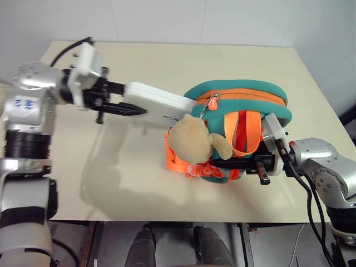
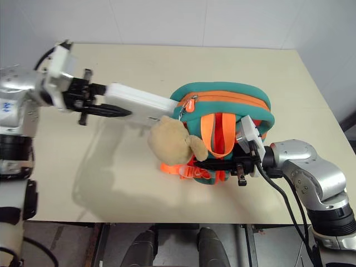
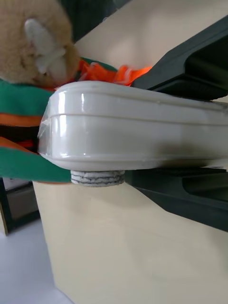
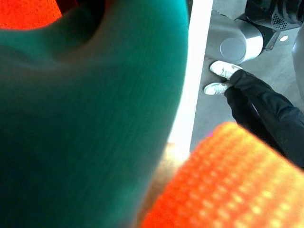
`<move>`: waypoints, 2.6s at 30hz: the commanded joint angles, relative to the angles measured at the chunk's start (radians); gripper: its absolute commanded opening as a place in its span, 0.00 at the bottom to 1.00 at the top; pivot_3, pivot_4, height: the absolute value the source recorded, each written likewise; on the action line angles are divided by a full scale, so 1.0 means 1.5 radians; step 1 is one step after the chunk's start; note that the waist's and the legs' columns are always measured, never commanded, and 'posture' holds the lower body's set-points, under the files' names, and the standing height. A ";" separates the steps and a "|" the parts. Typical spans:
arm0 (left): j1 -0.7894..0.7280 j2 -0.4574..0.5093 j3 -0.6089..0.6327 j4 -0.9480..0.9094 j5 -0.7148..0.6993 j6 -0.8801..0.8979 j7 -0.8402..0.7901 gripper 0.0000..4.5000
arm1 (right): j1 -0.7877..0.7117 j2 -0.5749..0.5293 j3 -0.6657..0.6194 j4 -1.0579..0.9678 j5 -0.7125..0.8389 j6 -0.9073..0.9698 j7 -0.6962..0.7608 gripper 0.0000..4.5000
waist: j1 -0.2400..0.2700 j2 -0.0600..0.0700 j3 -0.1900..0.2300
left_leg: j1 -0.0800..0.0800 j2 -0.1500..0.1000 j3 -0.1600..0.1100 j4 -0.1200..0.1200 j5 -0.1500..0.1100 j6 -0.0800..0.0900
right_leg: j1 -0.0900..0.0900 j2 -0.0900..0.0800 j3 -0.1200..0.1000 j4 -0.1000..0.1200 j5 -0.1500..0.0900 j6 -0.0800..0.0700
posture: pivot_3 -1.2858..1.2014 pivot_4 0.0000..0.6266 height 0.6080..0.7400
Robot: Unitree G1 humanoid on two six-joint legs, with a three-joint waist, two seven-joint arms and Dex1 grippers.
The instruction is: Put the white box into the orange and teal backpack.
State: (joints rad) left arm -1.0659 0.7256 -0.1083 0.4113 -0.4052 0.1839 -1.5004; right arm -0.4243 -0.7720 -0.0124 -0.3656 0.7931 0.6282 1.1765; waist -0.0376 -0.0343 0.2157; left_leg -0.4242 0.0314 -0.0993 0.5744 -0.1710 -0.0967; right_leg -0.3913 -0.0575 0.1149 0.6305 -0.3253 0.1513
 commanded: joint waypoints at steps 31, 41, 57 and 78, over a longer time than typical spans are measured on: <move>-0.049 -0.045 -0.018 -0.106 0.140 0.101 0.079 0.99 | -0.026 0.051 0.013 0.003 -0.030 -0.018 -0.021 0.00 | -0.014 0.001 0.001 | 0.000 0.000 0.000 0.001 0.000 0.000 | -0.001 0.001 0.001 0.004 0.000 0.001 | 0.52 0.24 1.00; 0.085 0.047 0.184 -0.354 -0.069 0.328 0.151 0.99 | -0.029 0.065 0.016 0.017 -0.042 -0.032 -0.029 0.00 | -0.011 0.001 0.001 | 0.000 0.000 -0.001 0.002 0.000 0.000 | 0.000 0.000 0.000 0.005 -0.001 0.001 | 0.52 0.24 1.00; 0.247 0.015 0.225 -0.661 -0.296 0.539 0.448 0.99 | -0.034 0.084 0.012 0.031 -0.046 -0.039 -0.044 0.00 | -0.011 0.001 0.001 | 0.002 0.000 -0.001 0.005 0.000 0.000 | 0.001 0.000 0.000 0.008 -0.001 0.000 | 0.52 0.24 1.00; 0.169 0.068 0.108 -0.546 -0.234 0.469 0.376 0.14 | -0.014 0.097 -0.002 0.004 -0.039 -0.039 -0.071 0.00 | -0.012 0.001 0.001 | 0.001 0.000 -0.001 0.003 0.000 0.000 | 0.000 0.000 0.000 0.005 -0.001 0.000 | 0.52 0.24 1.00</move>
State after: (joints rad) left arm -0.7835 0.8064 0.0267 -0.4110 -0.7665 0.9116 -0.9157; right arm -0.4492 -0.6293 0.0217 -0.3216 0.7142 0.5876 1.0765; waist -0.0551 -0.0331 0.2169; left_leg -0.4225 0.0310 -0.1011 0.5781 -0.1705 -0.0966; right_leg -0.3908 -0.0569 0.1155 0.6372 -0.3269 0.1513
